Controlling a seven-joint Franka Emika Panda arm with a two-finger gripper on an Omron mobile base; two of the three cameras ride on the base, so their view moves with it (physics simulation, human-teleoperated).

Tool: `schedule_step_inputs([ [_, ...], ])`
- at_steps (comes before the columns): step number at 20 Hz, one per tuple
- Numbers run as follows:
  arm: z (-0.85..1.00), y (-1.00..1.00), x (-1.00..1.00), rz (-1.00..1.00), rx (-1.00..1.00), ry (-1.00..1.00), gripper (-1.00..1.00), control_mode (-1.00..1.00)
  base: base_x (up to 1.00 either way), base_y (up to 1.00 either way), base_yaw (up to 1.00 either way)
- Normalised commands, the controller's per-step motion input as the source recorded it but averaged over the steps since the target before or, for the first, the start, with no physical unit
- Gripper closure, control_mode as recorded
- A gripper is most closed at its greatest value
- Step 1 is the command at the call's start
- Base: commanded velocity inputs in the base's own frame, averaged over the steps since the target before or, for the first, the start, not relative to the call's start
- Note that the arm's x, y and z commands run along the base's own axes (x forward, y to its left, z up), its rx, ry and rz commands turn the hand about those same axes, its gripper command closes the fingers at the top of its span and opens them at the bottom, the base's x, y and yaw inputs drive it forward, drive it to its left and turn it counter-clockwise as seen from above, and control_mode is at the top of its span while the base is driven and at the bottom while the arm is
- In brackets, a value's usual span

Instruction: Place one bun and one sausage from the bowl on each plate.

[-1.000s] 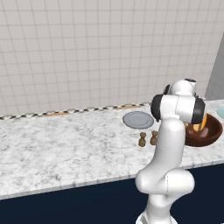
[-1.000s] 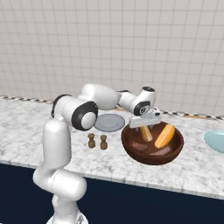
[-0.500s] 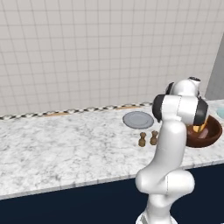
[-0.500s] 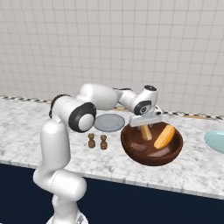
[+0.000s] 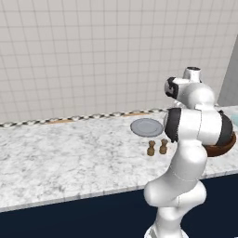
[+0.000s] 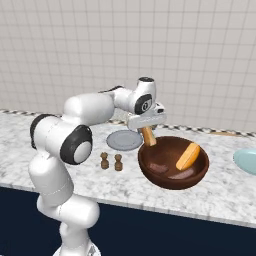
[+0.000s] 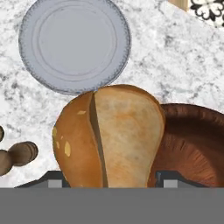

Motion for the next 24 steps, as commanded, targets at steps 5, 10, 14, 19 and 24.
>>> schedule_step_inputs([
  [5, 0.01, 1.00, 0.76, 0.00, 0.00, 0.21, 1.00, -1.00, 0.00, 0.00, 0.00],
  [10, -0.29, 0.98, 0.98, -0.01, 0.00, 0.42, 1.00, -1.00, 0.00, 0.00, 0.00],
  [14, -0.35, 0.62, 0.68, -0.01, -0.01, 0.34, 1.00, -1.00, 0.00, 0.00, 0.00],
  [19, -0.50, -0.18, 0.45, 0.04, -0.05, 0.00, 1.00, -1.00, 0.00, 0.00, 0.00],
  [24, -0.65, -0.06, -0.32, 0.00, 0.00, 0.01, 1.00, -1.00, 0.00, 0.00, 0.00],
])
